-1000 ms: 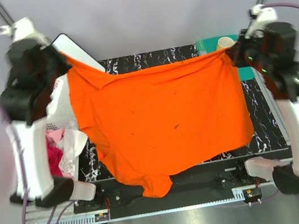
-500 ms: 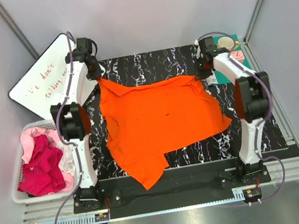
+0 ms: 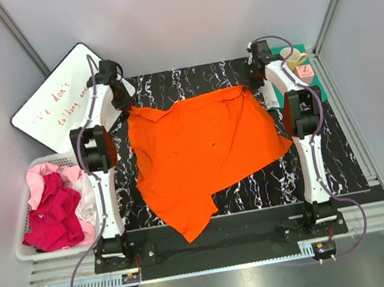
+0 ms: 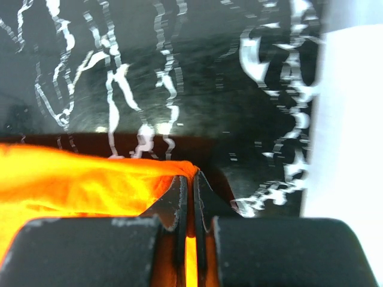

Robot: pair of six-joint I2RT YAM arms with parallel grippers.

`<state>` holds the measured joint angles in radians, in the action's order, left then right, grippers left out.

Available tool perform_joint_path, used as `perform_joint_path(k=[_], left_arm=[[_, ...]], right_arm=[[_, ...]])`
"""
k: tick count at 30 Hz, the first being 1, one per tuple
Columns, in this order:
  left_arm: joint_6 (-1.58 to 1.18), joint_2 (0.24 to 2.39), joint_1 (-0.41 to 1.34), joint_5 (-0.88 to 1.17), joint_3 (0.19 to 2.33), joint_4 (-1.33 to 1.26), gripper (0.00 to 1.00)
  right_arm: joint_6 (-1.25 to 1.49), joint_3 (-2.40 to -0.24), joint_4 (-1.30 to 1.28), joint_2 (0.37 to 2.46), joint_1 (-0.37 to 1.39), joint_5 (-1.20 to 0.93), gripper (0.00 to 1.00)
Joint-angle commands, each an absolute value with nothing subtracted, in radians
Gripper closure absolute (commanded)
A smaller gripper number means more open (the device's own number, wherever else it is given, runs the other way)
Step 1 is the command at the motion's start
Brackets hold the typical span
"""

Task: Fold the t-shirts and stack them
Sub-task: Flatten the tshirt out, then fold the tshirt

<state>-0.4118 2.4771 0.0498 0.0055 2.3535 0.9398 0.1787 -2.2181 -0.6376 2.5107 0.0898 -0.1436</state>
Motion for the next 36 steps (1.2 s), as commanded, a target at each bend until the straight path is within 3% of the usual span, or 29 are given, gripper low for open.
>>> perform_joint_path(k=[1,12,21,36], left_arm=[[-0.436,2.310,0.058,0.046,2.332,0.876,1.00],[-0.457,2.060,0.084,0.018,2.021,0.882,1.00],[-0.472,1.832,0.089,0.123,1.763,0.989,1.00],[-0.465,1.691,0.130,0.176,1.516,1.157,1.00]], right_arm=[[0.206,-2.266,-0.652,2.485,0.060,-0.144,1.00],[0.219,-2.134,-0.650,2.295,0.046,-0.166,1.00],[0.212,-1.913,-0.649,2.137,0.046,-0.184,1.00],[0.204,-1.672,-0.653,1.991,0.046,-0.175,1.00]])
